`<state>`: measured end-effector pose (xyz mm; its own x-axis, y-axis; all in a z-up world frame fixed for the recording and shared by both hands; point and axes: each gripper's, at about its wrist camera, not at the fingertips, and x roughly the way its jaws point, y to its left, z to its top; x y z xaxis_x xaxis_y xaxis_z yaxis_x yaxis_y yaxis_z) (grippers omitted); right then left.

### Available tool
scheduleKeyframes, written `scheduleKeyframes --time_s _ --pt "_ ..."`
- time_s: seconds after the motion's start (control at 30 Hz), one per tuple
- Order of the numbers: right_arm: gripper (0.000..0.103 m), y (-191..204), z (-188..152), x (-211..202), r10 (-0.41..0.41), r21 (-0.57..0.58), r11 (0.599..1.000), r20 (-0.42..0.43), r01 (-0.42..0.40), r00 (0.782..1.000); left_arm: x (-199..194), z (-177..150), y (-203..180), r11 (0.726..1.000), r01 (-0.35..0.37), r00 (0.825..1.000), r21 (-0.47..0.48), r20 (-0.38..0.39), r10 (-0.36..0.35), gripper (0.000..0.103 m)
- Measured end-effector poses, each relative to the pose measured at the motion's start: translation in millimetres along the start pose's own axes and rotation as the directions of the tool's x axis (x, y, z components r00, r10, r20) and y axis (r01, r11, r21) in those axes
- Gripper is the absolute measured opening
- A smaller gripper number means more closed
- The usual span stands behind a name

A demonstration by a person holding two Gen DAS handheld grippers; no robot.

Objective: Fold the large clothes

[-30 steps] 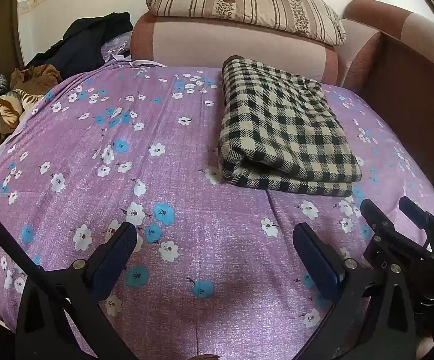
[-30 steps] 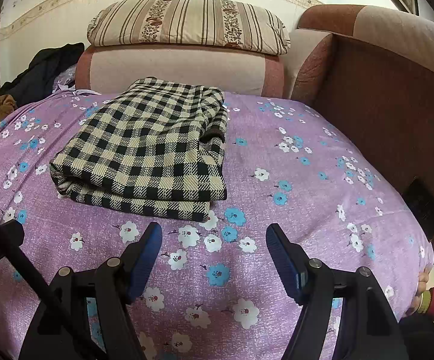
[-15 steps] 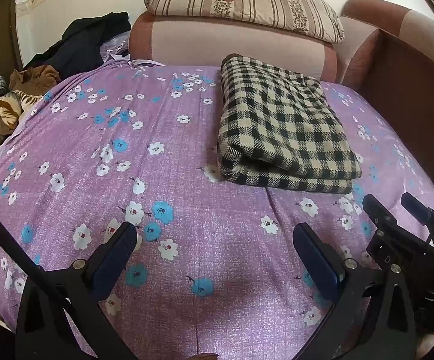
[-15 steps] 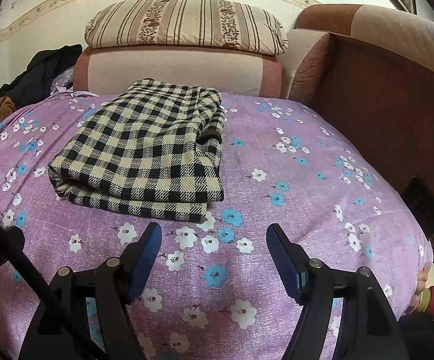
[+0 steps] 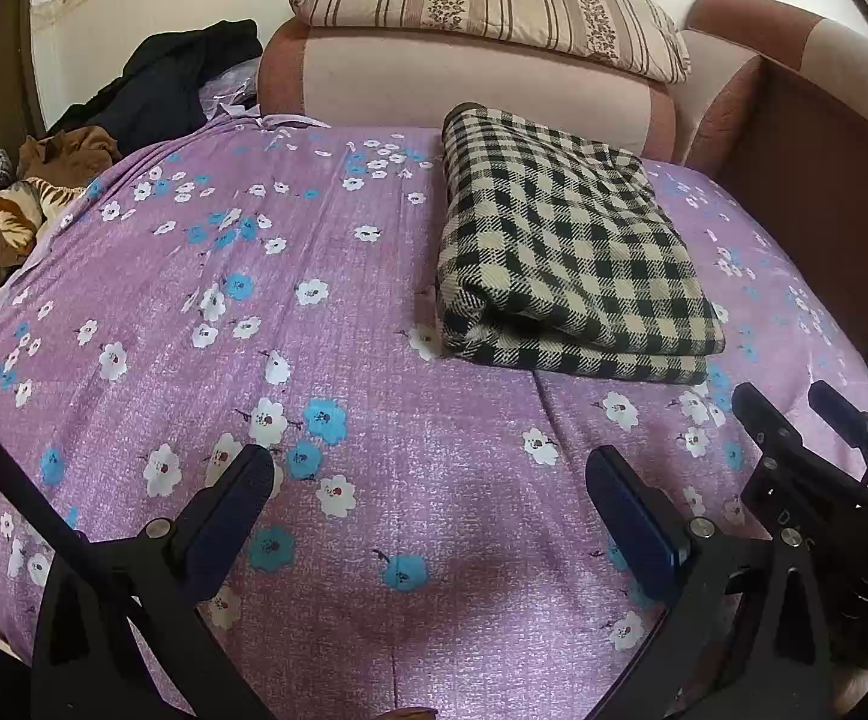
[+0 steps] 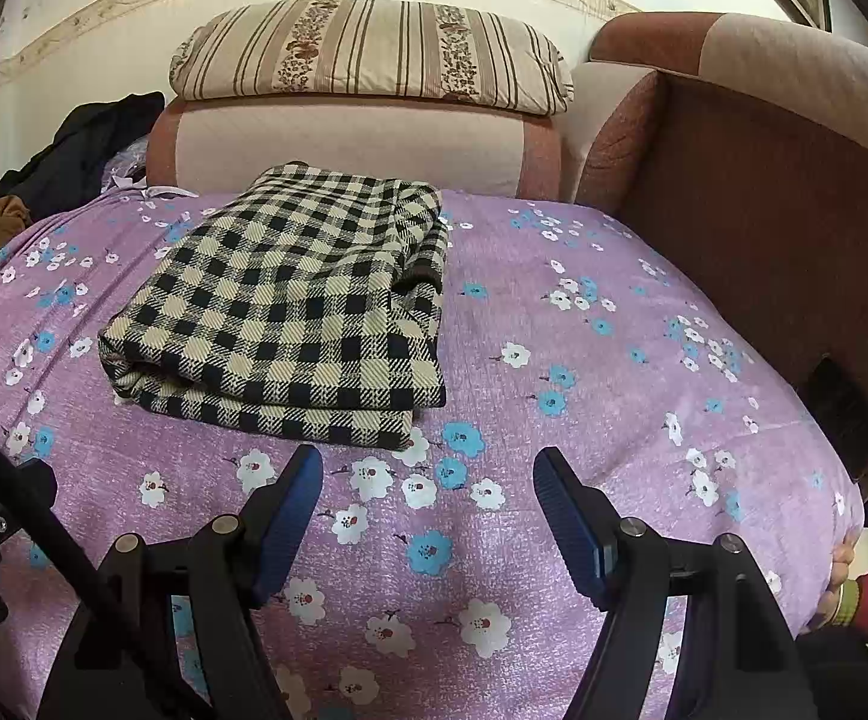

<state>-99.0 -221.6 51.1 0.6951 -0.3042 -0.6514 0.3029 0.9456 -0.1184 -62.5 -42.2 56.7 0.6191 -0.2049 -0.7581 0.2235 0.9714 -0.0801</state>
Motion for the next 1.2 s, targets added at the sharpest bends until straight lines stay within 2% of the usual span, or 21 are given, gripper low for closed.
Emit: scheduleKeyframes --time_s 0.47,1.2 --pt "0.078 1.2 -0.3 0.0 -0.011 0.0 1.0 -0.001 0.011 1.0 4.0 0.2 1.4 1.0 0.014 1.0 -0.01 -0.021 -0.014 0.103" --pt "0.078 0.0 1.3 -3.4 -0.015 0.007 1.0 0.012 0.015 1.0 -1.6 1.3 0.6 1.0 0.01 1.0 -0.006 -0.006 -0.01 0.103"
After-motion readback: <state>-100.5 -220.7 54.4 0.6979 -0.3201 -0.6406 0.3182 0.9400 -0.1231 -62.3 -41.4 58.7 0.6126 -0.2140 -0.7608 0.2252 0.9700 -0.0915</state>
